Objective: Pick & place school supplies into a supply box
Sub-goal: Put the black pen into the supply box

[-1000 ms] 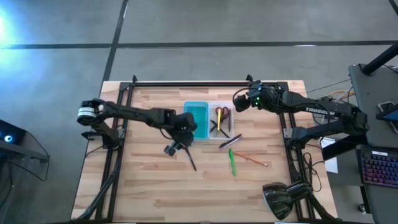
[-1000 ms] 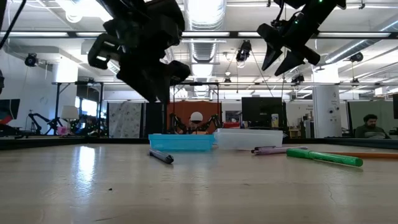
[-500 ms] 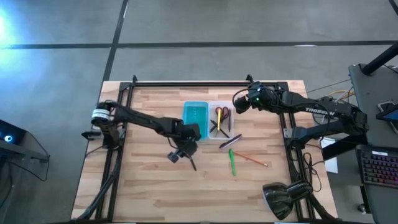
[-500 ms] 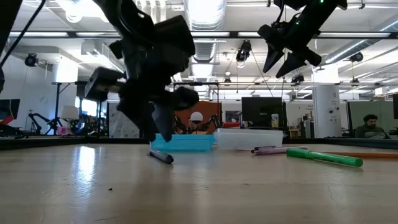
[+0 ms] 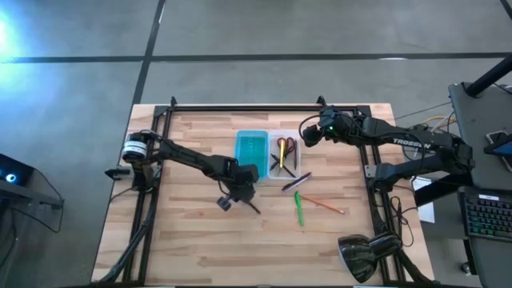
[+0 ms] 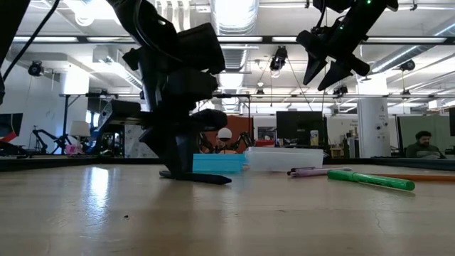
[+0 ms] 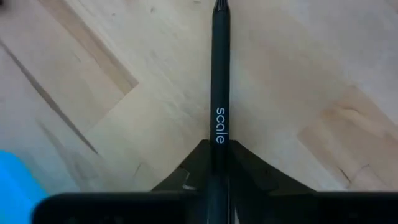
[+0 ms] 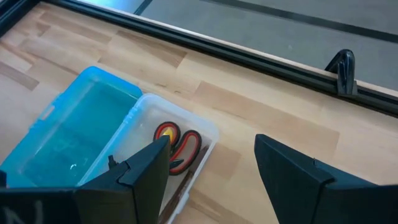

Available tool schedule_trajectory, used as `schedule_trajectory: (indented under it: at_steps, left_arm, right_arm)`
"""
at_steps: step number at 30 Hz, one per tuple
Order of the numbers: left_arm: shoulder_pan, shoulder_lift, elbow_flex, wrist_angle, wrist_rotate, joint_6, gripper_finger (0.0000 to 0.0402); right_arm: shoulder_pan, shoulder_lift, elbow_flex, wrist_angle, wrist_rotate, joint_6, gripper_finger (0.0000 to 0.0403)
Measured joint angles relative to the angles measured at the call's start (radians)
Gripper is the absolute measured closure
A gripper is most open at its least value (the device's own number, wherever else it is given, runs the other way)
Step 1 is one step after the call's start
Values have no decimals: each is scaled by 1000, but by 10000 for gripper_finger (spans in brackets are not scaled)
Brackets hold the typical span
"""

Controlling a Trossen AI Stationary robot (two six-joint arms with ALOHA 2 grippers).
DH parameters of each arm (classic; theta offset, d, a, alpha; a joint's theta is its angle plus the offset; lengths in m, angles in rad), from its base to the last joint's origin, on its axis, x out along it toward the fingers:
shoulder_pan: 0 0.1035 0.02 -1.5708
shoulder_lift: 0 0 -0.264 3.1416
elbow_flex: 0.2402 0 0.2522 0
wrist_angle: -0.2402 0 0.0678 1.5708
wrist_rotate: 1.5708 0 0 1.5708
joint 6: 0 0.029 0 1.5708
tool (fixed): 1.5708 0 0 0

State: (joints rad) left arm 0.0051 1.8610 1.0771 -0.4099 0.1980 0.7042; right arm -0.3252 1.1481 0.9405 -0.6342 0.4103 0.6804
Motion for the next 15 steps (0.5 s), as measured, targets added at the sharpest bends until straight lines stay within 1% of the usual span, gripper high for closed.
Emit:
schedule_trajectory:
  at_steps: [2, 5, 10, 13, 15]
  left_arm:
    - [0, 0, 1, -1, -16, -22, 388]
    - [-1, -1, 19, -25, -11, -90, 389]
    - [11, -20, 81, -153, 44, -267, 390]
    - [38, -68, 117, -188, 93, -384, 390]
    - [61, -104, 121, -227, 107, -435, 390]
  right_arm:
    - [0, 0, 0, 0, 0, 0, 179]
    - [0, 0, 0, 0, 4, 0, 179]
    - [0, 0, 0, 1, 8, 0, 179]
    - [0, 0, 0, 2, 8, 18, 179]
    - [0, 0, 0, 4, 9, 42, 179]
